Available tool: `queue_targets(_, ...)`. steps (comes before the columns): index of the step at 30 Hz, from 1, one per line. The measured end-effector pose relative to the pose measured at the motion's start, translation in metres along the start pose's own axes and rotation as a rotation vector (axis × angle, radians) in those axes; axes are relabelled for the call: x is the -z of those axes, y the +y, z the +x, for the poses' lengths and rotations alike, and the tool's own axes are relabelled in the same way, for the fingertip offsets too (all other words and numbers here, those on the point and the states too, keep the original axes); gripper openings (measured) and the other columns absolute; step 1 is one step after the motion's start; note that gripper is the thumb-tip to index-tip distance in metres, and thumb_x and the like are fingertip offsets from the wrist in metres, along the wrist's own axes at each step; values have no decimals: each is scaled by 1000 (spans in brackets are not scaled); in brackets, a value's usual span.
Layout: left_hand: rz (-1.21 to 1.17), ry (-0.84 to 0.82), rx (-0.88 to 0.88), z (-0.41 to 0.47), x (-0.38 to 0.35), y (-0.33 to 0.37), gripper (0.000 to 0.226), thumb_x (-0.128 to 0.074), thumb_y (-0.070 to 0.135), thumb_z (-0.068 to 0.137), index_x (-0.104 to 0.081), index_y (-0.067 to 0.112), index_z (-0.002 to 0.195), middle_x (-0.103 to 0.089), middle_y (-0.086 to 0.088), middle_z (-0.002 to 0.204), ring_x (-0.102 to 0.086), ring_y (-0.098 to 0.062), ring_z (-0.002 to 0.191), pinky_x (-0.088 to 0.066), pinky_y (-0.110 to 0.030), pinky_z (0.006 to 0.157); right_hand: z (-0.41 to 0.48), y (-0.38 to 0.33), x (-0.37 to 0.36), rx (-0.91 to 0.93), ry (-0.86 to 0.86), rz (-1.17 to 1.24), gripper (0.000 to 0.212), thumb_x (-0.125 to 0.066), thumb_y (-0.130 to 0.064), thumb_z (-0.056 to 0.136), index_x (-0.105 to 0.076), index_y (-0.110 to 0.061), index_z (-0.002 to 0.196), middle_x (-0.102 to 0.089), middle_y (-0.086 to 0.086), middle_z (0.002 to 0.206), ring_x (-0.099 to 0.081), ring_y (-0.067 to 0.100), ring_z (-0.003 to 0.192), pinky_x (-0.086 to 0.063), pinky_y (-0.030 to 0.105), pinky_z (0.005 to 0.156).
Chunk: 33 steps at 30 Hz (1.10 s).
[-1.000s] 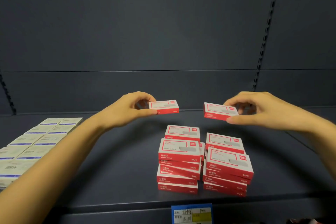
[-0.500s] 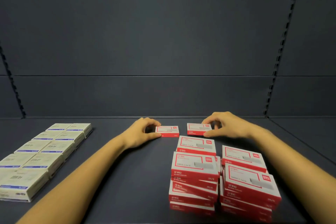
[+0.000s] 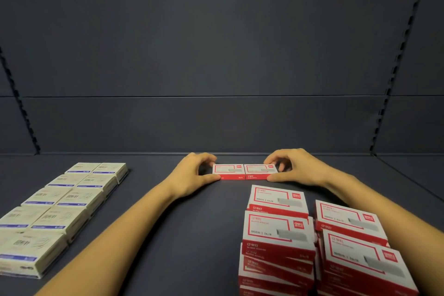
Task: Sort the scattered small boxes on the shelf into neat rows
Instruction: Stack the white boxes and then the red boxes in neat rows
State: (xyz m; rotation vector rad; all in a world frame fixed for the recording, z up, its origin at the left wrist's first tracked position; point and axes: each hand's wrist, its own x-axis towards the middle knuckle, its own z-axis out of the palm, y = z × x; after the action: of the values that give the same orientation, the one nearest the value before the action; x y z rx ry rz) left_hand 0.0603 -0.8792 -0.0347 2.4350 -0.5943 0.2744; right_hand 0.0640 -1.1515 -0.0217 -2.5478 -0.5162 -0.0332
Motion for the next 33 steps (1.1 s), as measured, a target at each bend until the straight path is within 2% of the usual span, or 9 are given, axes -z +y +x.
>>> queue_targets(2,38,-29,-1,-2,2,3,44,-64,29,84,-51,16,124,-54,3,119,-44,-10,108,-34,-16,89,-5,-2,4,22,37,-14,33,-70,-34,78,-59,-30,108,-57,-13,105,-56,6,93,-47,14,77)
queue_targets(4,82,-19,-35,-4,5,9,44,-62,31,85,-53,17,125,-51,1,126,-40,-13,117,-31,-17,95,-15,-6,14,63,134,-3,37,-71,-32,77,-60,-26,112,-56,-14,107,-55,2,94,-45,6,77)
queue_targets(6,-5,16,-74,-12,12,21,35,-63,33,83,-60,22,117,-54,7,118,-45,-9,116,-34,-18,98,-30,-12,27,95,215,51,34,-70,-27,78,-62,-25,110,-59,-13,107,-58,2,94,-45,4,77)
queue_targets(8,-205,-41,-117,-23,21,40,26,-63,41,80,-66,32,104,-59,18,104,-53,1,106,-41,-13,92,-50,-20,39,104,230,102,26,-69,-26,79,-64,-29,104,-65,-14,104,-62,4,94,-48,11,83)
queue_targets(11,-406,-202,-212,-40,32,66,27,-64,52,74,-69,36,96,-64,19,103,-59,1,103,-46,-9,85,-83,-33,53,123,184,126,25,-64,-41,74,-67,-36,98,-71,-14,95,-64,2,93,-49,15,84)
queue_targets(15,-468,-316,-255,-52,32,82,31,-74,42,71,-68,30,99,-64,17,105,-60,-4,106,-47,-11,84,-128,-44,62,125,112,82,30,-63,-54,67,-69,-40,94,-71,-12,97,-65,3,91,-50,19,84)
queue_targets(21,-431,-328,-259,-52,31,83,39,-70,43,63,-68,29,99,-65,16,105,-60,-4,107,-49,-12,86,-171,-45,69,65,72,15,37,-69,-55,62,-69,-38,94,-69,-16,95,-65,6,91,-51,23,83)
queue_targets(26,-387,-371,-287,-46,32,83,36,-71,46,63,-69,32,96,-69,16,100,-63,-3,101,-46,-6,83,-182,-49,70,-10,24,-47,45,-67,-59,58,-68,-37,97,-66,-23,97,-61,5,93,-52,26,84)
queue_targets(33,-366,-340,-291,-45,32,80,31,-71,44,65,-67,34,94,-67,16,99,-62,-4,99,-49,-11,84,-178,-51,66,-30,-13,-95,43,-66,-60,58,-69,-36,93,-66,-25,94,-61,5,86,-52,27,81)
